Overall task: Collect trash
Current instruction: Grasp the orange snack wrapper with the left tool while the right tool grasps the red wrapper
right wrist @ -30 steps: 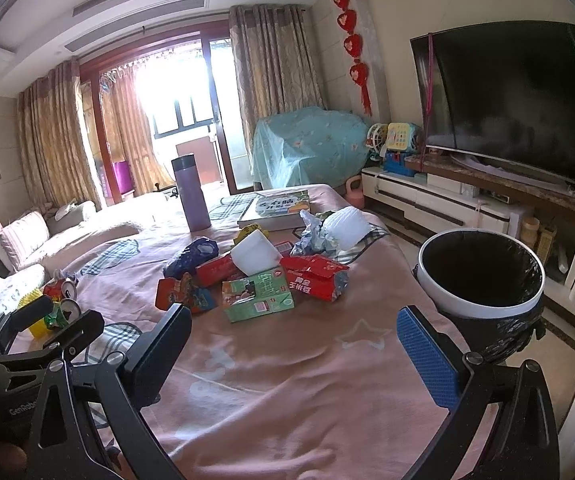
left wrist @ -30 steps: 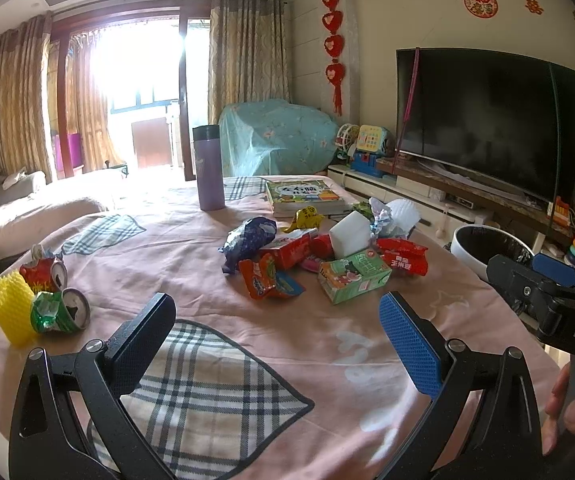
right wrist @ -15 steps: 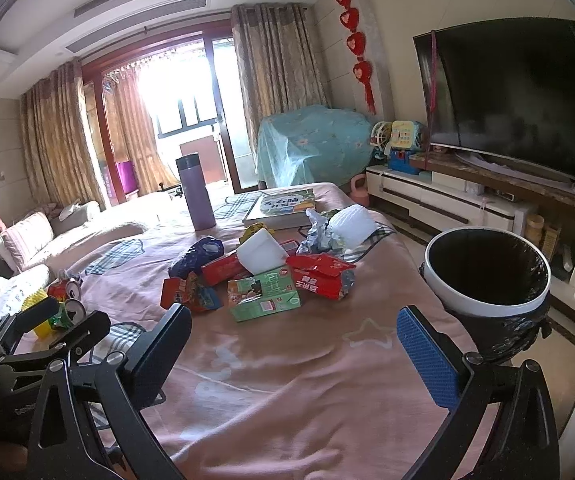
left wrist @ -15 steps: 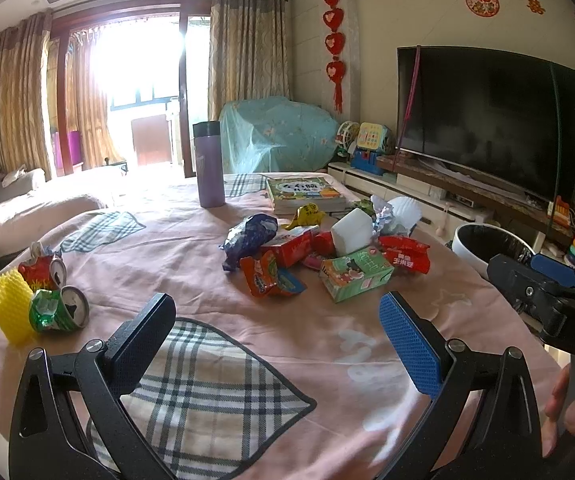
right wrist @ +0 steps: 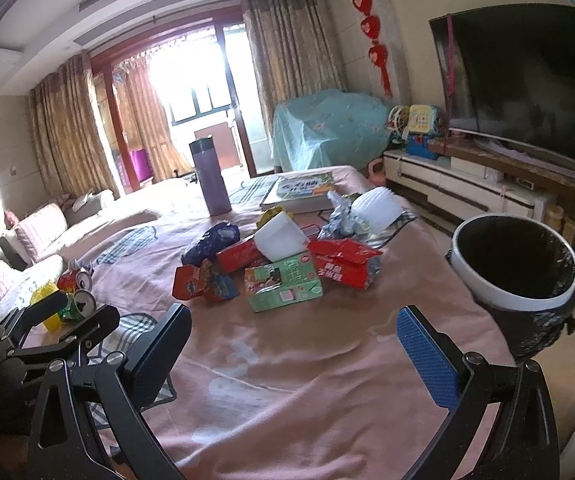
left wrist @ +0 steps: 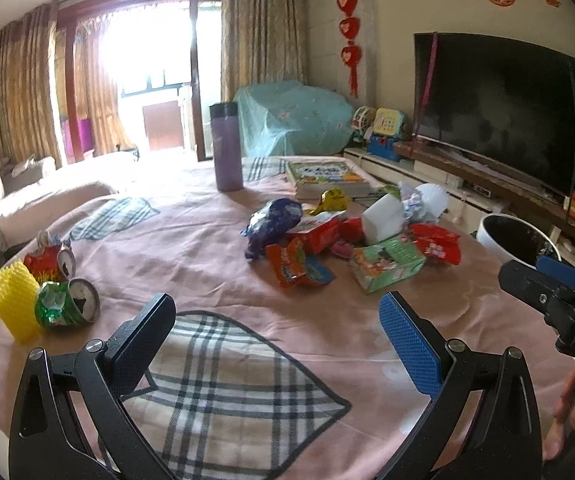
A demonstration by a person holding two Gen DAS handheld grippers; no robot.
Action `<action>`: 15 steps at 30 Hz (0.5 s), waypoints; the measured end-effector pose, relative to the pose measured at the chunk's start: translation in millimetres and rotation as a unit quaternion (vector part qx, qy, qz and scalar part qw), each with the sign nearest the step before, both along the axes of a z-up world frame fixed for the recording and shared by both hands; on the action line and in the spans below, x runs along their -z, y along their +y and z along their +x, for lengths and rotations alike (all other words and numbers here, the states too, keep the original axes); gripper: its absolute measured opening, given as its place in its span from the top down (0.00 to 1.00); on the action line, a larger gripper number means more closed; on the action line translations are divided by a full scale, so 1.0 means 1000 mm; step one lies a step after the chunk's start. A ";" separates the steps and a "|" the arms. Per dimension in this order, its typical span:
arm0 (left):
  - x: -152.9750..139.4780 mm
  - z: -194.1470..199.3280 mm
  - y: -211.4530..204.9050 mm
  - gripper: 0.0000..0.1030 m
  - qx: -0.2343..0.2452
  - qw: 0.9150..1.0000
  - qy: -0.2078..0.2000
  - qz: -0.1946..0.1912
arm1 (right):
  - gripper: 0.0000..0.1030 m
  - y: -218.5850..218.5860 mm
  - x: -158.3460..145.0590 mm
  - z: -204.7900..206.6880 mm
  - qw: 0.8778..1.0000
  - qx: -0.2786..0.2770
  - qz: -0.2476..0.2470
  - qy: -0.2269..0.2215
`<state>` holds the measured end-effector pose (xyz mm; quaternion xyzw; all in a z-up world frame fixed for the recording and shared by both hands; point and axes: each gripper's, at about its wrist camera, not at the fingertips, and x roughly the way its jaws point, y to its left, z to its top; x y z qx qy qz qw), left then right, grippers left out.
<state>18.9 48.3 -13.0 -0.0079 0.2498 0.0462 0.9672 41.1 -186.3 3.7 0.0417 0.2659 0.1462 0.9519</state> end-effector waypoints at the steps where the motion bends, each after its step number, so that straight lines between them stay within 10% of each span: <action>1: 0.001 0.003 0.001 0.00 -0.001 1.000 0.004 -0.003 | 0.00 0.000 0.001 0.003 1.000 -0.001 -0.001 0.004; 15: 0.025 0.081 0.016 0.11 -0.004 0.996 0.085 -0.028 | 0.10 -0.018 0.021 0.064 0.997 0.024 -0.003 0.068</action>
